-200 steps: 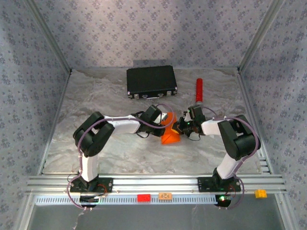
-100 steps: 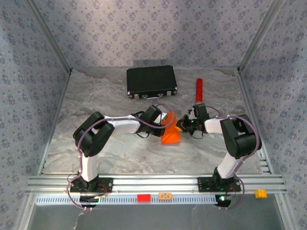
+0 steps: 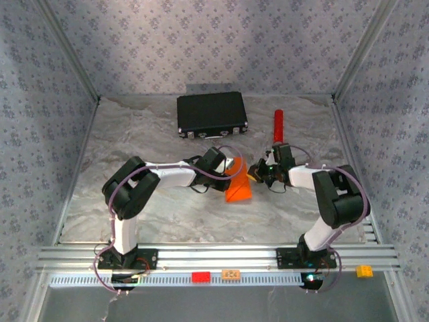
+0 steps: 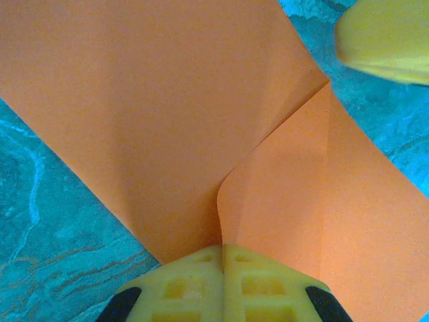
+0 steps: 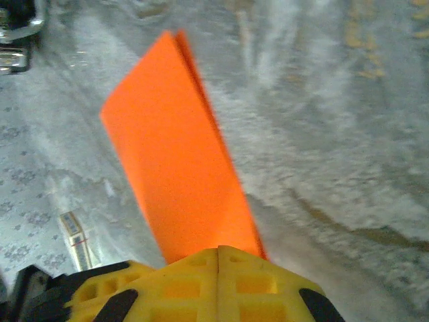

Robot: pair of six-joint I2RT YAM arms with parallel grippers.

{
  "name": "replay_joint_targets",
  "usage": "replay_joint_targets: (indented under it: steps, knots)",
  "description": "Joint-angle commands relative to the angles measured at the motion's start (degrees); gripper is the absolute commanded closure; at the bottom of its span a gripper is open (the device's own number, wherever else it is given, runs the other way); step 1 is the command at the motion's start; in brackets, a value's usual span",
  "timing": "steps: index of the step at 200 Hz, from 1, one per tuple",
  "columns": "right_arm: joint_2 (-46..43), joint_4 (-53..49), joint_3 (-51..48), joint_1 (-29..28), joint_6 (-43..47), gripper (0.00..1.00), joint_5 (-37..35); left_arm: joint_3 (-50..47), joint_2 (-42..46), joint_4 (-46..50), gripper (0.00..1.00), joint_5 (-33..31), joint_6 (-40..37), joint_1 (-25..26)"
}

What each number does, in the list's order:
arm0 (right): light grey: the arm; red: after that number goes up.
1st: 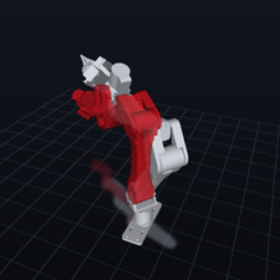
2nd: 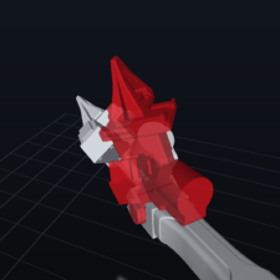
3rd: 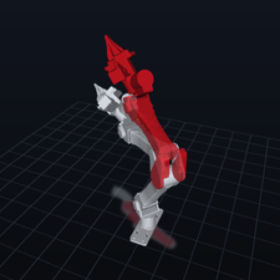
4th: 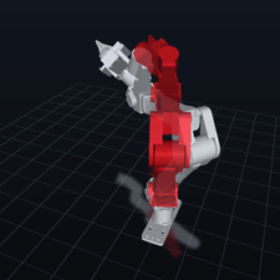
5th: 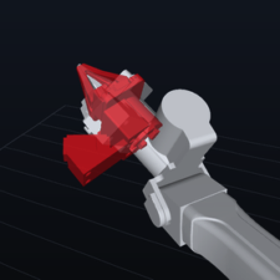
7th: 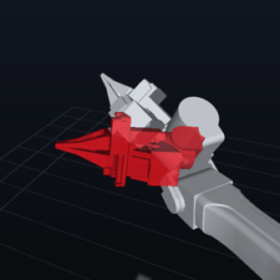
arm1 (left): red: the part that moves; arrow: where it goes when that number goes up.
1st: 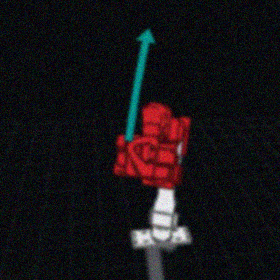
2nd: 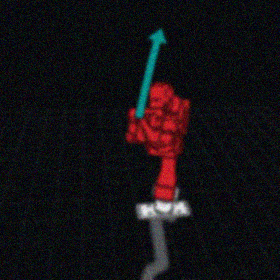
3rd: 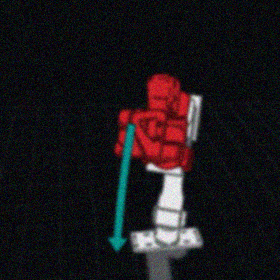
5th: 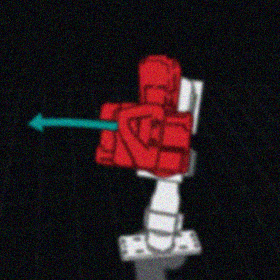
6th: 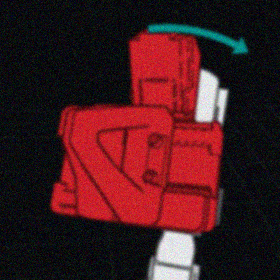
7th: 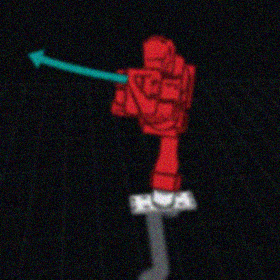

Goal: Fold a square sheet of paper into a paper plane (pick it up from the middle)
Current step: Fold the triangle a second time at the center of the table.

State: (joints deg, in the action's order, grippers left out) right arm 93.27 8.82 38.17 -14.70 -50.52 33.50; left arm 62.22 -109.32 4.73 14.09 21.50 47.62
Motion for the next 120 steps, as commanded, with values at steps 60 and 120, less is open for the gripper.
replay_joint_targets:
  steps: [60, 120]
  knots:
    - [1.68, 3.23, -0.30, -6.58, -3.30, 0.94, 3.16, -0.52, -1.90, 5.02, 1.00, -1.17, -1.02, 0.06]
    - [4.60, 2.42, -2.17, -7.24, -1.62, 0.94, 2.97, -0.18, -2.03, 5.27, 1.00, -1.08, -1.28, 0.04]
